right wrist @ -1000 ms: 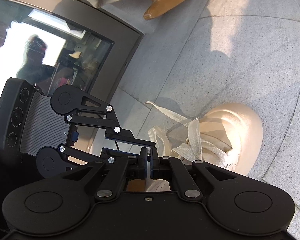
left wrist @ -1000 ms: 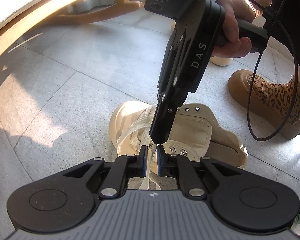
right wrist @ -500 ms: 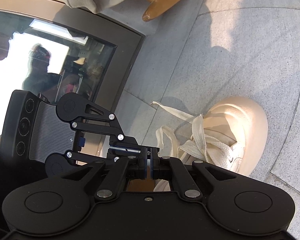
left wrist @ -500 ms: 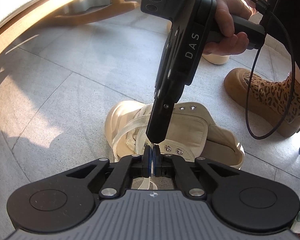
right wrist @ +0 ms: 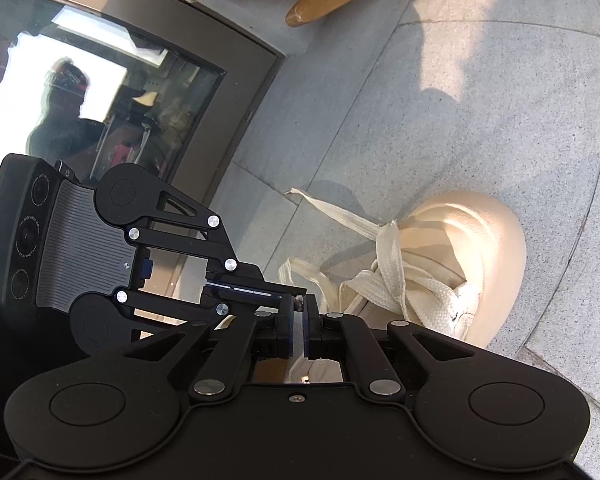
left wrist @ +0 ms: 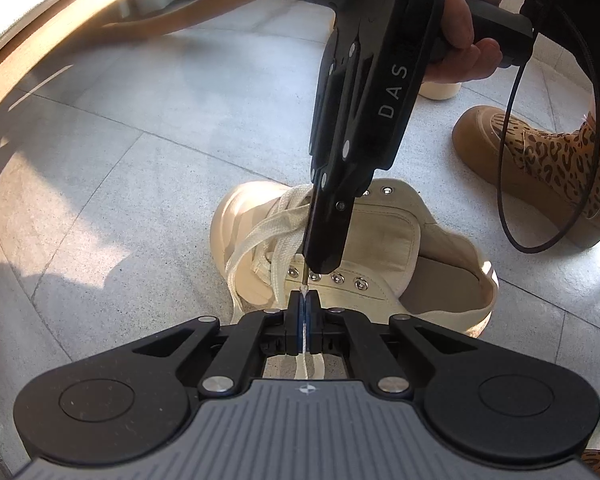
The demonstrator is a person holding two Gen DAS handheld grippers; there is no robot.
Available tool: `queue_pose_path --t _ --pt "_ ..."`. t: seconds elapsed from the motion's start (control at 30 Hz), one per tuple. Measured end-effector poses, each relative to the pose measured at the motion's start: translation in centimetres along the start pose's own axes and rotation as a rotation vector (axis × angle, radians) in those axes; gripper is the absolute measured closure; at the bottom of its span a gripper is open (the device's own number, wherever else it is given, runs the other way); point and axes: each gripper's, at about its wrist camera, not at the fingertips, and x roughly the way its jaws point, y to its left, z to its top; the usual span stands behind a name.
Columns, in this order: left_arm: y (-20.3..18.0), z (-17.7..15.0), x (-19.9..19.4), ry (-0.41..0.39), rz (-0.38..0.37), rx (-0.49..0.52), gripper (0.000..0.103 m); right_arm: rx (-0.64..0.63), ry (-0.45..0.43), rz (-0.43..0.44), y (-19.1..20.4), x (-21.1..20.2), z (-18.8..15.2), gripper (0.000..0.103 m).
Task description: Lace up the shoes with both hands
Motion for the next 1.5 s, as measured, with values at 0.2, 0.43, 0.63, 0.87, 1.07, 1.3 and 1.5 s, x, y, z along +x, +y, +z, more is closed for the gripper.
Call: queue_pose_path --t 0.2,0.43,0.63,0.87,1.07,1.3,1.5 --pt "-0.1 0.4 1.0 0.072 0.038 0.049 0.103 -0.121 0.025 -0.133 1.4 -0.7 -1.0 0.094" --pt "-0.5 1.5 2.5 0.158 0.06 0.119 0.103 -0.269 0.044 -0.351 3.6 -0.9 -2.5 0.094" --pt "-0.9 1.9 3.2 0.209 0.077 0.15 0.103 -0.312 0.026 -0.401 4.4 -1.2 -3.1 0.094" --pt "-1.1 2.4 3.8 0.246 0.087 0.182 0.103 -0.339 0.013 -0.422 4.8 -1.4 -3.3 0.094" --pt "-1.1 2.6 4.4 0.263 0.086 0.199 0.103 -0.336 0.01 -0.42 4.8 -1.4 -3.4 0.094" --pt "-1.1 2.8 4.8 0.269 0.091 0.22 0.103 -0.34 0.008 -0.41 4.8 -1.5 -3.6 0.094" --pt "-1.2 3.3 4.9 0.258 0.093 0.235 0.103 -0.338 0.005 -0.406 4.8 -1.6 -3.7 0.094"
